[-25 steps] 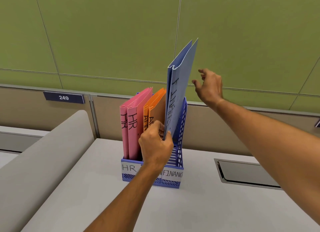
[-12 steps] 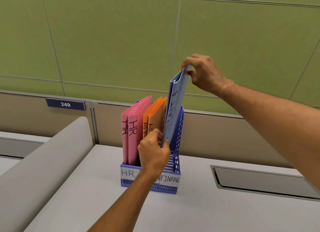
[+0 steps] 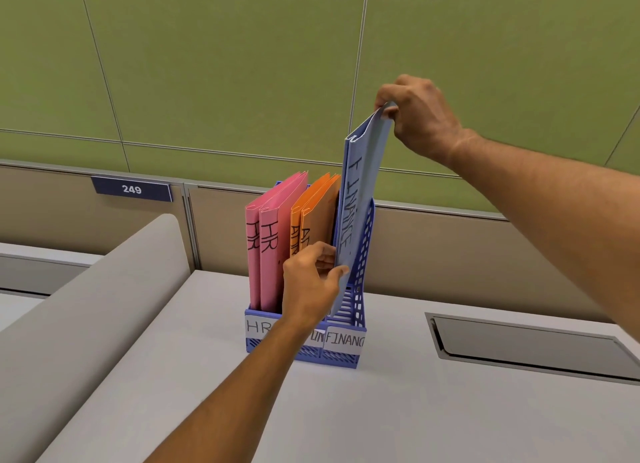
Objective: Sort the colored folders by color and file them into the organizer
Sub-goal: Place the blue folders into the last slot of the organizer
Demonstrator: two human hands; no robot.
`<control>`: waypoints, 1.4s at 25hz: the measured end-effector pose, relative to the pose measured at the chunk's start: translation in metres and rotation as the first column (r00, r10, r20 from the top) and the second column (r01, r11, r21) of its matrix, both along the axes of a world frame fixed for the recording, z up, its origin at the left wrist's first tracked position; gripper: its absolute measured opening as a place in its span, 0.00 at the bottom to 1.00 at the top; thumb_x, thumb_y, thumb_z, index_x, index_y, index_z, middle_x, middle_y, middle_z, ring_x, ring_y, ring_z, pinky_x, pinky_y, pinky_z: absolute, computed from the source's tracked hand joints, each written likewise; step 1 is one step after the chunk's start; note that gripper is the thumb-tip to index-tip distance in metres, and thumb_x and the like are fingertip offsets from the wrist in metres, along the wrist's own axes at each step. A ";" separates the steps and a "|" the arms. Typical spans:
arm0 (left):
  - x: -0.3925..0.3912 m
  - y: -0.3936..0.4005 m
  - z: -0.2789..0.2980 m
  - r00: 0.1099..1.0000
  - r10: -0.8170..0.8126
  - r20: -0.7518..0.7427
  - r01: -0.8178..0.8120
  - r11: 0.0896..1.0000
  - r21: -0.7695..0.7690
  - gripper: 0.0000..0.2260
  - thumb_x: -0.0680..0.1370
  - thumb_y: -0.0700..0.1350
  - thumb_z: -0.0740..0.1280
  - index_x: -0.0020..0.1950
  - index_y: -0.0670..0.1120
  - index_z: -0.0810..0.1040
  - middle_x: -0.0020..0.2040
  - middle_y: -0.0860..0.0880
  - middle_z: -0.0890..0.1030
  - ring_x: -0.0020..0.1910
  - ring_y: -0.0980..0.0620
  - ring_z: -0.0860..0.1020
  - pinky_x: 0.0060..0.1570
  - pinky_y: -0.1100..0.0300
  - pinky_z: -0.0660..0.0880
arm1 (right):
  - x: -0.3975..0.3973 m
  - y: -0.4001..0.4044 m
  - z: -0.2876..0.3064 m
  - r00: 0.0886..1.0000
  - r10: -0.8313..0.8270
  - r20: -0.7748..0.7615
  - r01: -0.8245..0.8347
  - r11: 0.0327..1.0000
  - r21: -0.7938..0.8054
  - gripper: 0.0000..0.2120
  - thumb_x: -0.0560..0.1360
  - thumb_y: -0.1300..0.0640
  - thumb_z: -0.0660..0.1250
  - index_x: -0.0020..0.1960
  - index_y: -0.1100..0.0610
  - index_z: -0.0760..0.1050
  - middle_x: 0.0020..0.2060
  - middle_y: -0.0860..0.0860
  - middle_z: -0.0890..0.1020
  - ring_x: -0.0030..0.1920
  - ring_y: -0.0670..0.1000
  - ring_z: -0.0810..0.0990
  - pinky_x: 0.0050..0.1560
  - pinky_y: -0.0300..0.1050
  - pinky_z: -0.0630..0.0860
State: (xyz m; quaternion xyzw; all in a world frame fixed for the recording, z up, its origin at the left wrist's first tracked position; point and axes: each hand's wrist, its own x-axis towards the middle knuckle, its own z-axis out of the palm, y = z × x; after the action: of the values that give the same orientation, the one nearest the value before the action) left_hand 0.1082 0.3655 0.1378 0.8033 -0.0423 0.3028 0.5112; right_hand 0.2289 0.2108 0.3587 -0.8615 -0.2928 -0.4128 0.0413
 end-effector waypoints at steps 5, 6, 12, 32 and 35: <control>0.003 0.001 -0.009 0.998 -0.002 -0.064 -0.001 0.999 -0.043 0.10 0.70 0.42 0.76 0.47 0.49 0.78 0.42 0.54 0.81 0.41 0.61 0.79 0.41 0.74 0.75 | -0.005 0.004 -0.008 1.000 0.021 -0.022 -0.021 0.999 -0.033 0.09 0.75 0.68 0.66 0.52 0.59 0.80 0.47 0.61 0.77 0.45 0.59 0.76 0.41 0.43 0.64; 0.003 0.002 -0.011 0.997 -0.004 -0.075 0.001 0.999 -0.044 0.10 0.70 0.42 0.76 0.47 0.49 0.78 0.42 0.53 0.81 0.41 0.60 0.80 0.41 0.73 0.76 | -0.005 0.004 -0.011 0.999 0.019 -0.026 -0.020 0.999 -0.039 0.09 0.76 0.68 0.65 0.52 0.59 0.80 0.47 0.61 0.77 0.45 0.59 0.76 0.41 0.43 0.64; 0.004 0.003 -0.021 0.994 -0.016 -0.113 0.010 0.999 -0.052 0.09 0.70 0.41 0.76 0.47 0.47 0.79 0.41 0.53 0.81 0.41 0.60 0.80 0.42 0.71 0.77 | -0.002 0.007 -0.024 0.999 0.005 -0.054 -0.009 0.998 -0.061 0.10 0.76 0.68 0.65 0.53 0.59 0.79 0.47 0.61 0.77 0.46 0.59 0.76 0.41 0.44 0.63; 0.021 -0.010 -0.033 0.992 0.117 -0.036 -0.108 0.973 0.206 0.22 0.73 0.48 0.73 0.66 0.47 0.73 0.59 0.49 0.79 0.57 0.52 0.78 0.54 0.54 0.80 | 0.015 0.004 -0.080 0.922 -0.206 -0.329 0.137 0.966 -0.219 0.20 0.76 0.57 0.67 0.66 0.58 0.67 0.58 0.56 0.75 0.57 0.57 0.74 0.56 0.56 0.75; 0.018 -0.011 -0.030 0.992 0.127 -0.022 -0.114 0.942 0.314 0.32 0.73 0.51 0.72 0.74 0.46 0.64 0.65 0.47 0.73 0.64 0.51 0.72 0.62 0.56 0.74 | 0.013 0.003 -0.094 0.884 -0.235 -0.405 0.147 0.961 -0.236 0.30 0.73 0.53 0.68 0.72 0.56 0.61 0.64 0.56 0.72 0.63 0.57 0.71 0.61 0.56 0.74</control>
State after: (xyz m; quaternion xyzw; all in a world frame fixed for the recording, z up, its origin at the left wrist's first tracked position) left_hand 0.1261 0.3550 0.1075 0.8813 -0.0298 0.3060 0.3590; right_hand 0.2422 0.2141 0.2651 -0.9555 -0.2297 -0.1839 -0.0226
